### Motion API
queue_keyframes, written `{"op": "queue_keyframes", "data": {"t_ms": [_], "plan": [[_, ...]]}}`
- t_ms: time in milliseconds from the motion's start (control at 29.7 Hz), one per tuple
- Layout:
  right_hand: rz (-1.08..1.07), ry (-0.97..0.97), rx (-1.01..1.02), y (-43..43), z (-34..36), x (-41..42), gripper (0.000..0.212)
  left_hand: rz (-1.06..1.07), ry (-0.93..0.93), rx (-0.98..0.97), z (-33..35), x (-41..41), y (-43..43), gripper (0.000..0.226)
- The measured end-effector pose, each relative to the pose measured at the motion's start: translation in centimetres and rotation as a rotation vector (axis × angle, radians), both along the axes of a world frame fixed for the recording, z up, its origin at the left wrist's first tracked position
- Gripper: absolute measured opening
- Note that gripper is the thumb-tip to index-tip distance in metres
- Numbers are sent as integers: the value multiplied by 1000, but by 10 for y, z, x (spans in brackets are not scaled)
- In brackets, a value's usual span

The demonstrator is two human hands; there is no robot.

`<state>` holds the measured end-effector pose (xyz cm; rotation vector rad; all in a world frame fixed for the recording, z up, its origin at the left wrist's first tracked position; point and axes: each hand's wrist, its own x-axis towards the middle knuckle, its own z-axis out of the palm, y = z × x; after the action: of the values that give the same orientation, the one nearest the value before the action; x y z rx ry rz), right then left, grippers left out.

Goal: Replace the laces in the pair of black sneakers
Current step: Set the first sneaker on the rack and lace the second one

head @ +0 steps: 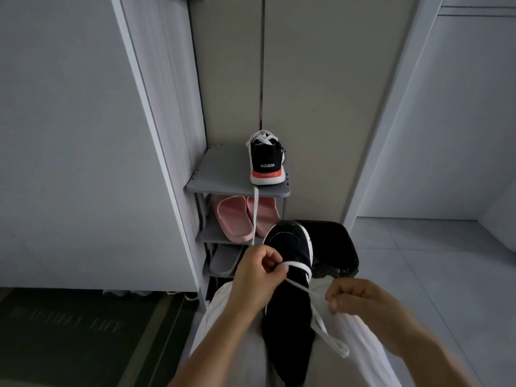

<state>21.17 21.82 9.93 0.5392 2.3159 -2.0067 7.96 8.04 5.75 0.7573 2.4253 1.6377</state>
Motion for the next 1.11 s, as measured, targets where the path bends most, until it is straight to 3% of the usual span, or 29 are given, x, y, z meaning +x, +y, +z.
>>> {"op": "queue_keyframes", "data": {"t_ms": [67, 134, 202, 235, 336, 437, 504, 605, 672, 740, 874, 975, 1042, 1109], "plan": [[73, 7, -18, -2, 2, 4, 18, -33, 232, -113, 4, 0, 4, 19], [192, -75, 223, -12, -8, 3, 18, -66, 383, -222, 6, -2, 6, 21], [235, -137, 465, -17, -14, -2, 6, -78, 428, -281, 9, -5, 3, 17], [207, -149, 451, -16, -12, -5, 11, -86, 419, -286, 10, -7, 0, 15], [138, -127, 291, -9, -5, -10, 21, -17, 251, -255, 9, -5, -15, 14], [229, -67, 164, -19, 3, -10, 6, -3, -185, -183, 13, 9, -24, 25], [310, -112, 394, -32, -1, -8, 10, -62, -362, -142, 13, 23, -23, 28], [160, -83, 820, -34, -9, -13, 16, -52, -341, -113, 8, 31, -23, 23], [-91, 19, 786, -27, -22, -23, 10, -69, -365, -72, 4, 29, -24, 22], [-186, 52, 731, -19, -38, -35, 16, -91, -348, -79, 1, 28, -26, 24], [-146, 123, 778, -17, -44, -49, 14, -93, -337, -106, 2, 25, -28, 24], [-177, 278, 783, -17, -22, -62, 28, -123, -103, -265, 10, 26, -30, 25], [-58, 313, 863, -16, 3, -80, 20, -112, 69, -396, 18, 32, -31, 28], [93, 260, 890, -15, 26, -100, 14, -131, 82, -479, 22, 37, -26, 33]]}}
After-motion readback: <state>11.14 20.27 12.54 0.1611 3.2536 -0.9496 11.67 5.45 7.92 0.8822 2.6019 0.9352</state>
